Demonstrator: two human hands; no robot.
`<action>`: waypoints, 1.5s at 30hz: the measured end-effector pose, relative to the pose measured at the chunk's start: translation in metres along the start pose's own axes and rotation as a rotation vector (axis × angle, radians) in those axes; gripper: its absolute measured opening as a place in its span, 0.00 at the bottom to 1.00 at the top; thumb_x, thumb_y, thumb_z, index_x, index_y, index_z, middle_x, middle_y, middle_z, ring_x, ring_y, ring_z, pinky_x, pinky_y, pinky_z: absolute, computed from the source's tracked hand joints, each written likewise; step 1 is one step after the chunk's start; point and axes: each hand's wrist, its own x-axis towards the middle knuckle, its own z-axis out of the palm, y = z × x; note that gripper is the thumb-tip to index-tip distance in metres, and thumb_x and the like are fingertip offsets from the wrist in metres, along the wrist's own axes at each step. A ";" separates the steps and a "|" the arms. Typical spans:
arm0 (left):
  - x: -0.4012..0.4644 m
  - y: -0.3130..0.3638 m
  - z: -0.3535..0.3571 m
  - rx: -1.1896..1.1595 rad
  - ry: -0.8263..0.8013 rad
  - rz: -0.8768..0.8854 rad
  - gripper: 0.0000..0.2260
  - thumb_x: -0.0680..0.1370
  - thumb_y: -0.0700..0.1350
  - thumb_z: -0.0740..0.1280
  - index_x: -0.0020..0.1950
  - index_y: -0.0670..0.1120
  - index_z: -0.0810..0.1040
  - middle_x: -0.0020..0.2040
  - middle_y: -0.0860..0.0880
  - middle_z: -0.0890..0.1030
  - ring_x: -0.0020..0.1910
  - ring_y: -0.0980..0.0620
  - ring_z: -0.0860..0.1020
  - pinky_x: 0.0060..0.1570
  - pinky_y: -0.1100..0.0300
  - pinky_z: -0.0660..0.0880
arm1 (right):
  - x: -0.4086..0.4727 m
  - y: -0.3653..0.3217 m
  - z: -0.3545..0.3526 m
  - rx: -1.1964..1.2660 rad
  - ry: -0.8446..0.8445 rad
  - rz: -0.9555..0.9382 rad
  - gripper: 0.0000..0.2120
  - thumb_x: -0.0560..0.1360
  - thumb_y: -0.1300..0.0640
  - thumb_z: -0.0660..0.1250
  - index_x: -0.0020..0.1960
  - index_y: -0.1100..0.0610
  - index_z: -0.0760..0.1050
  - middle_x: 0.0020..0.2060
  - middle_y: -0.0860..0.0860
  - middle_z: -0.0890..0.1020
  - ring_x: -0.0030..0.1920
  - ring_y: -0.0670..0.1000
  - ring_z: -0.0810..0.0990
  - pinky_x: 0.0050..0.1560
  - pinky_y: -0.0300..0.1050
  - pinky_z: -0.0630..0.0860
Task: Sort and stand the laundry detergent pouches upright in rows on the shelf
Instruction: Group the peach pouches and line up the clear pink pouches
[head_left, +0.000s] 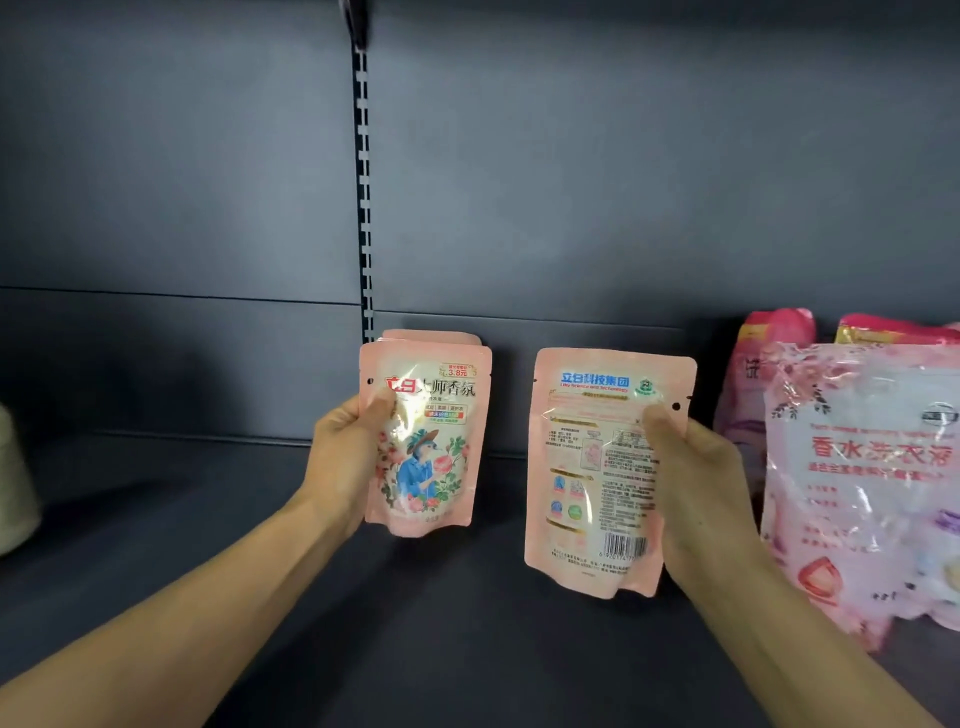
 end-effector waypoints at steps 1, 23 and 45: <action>0.003 -0.001 -0.002 -0.011 -0.011 -0.008 0.12 0.81 0.47 0.60 0.51 0.41 0.79 0.45 0.43 0.85 0.42 0.44 0.84 0.41 0.49 0.82 | -0.001 0.000 0.002 -0.002 0.009 -0.001 0.12 0.80 0.57 0.58 0.47 0.54 0.80 0.36 0.45 0.86 0.35 0.44 0.84 0.28 0.35 0.77; 0.009 -0.041 -0.023 0.725 -0.101 0.018 0.30 0.67 0.38 0.77 0.57 0.48 0.60 0.54 0.51 0.78 0.51 0.52 0.80 0.48 0.57 0.80 | -0.003 0.013 0.023 -0.010 0.015 -0.015 0.12 0.81 0.57 0.58 0.46 0.54 0.80 0.38 0.46 0.86 0.38 0.46 0.85 0.30 0.35 0.78; -0.066 0.047 0.011 0.551 -0.202 0.431 0.04 0.76 0.46 0.68 0.46 0.47 0.81 0.43 0.51 0.82 0.45 0.50 0.80 0.47 0.53 0.79 | -0.020 0.013 0.039 0.019 -0.227 0.008 0.12 0.80 0.58 0.58 0.49 0.56 0.80 0.42 0.53 0.86 0.44 0.52 0.85 0.43 0.48 0.80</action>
